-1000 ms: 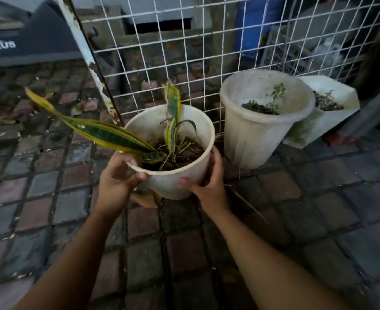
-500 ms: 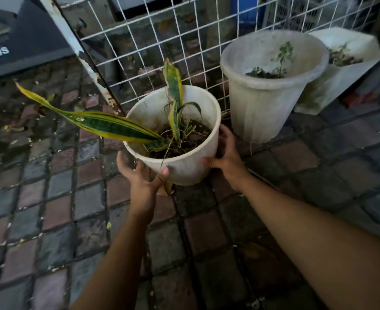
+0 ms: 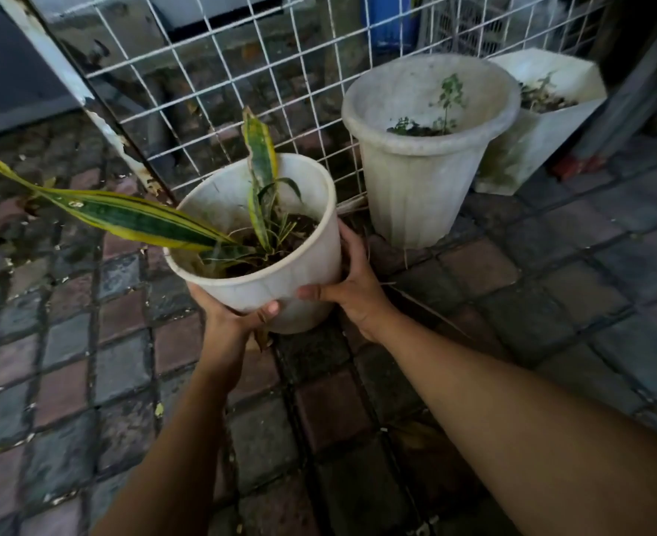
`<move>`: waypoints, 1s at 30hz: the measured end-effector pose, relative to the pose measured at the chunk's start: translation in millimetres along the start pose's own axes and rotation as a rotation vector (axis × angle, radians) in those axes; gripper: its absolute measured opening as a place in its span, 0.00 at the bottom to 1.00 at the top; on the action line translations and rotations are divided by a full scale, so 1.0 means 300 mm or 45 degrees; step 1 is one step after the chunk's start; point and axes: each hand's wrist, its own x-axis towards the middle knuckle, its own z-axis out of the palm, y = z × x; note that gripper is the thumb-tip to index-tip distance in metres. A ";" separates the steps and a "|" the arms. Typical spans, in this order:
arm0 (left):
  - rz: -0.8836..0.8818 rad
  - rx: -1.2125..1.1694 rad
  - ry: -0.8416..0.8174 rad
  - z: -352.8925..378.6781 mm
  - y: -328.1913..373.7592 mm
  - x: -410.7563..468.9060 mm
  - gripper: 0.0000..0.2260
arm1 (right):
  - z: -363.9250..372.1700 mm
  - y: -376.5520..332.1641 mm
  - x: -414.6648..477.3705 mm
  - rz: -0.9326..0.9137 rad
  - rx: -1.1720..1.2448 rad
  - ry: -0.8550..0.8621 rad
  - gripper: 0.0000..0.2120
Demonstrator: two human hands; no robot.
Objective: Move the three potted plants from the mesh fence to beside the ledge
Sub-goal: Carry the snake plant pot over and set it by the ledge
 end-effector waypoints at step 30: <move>0.675 -0.113 0.053 -0.164 0.619 0.080 0.44 | 0.371 -0.593 0.110 -0.369 0.250 -0.052 0.54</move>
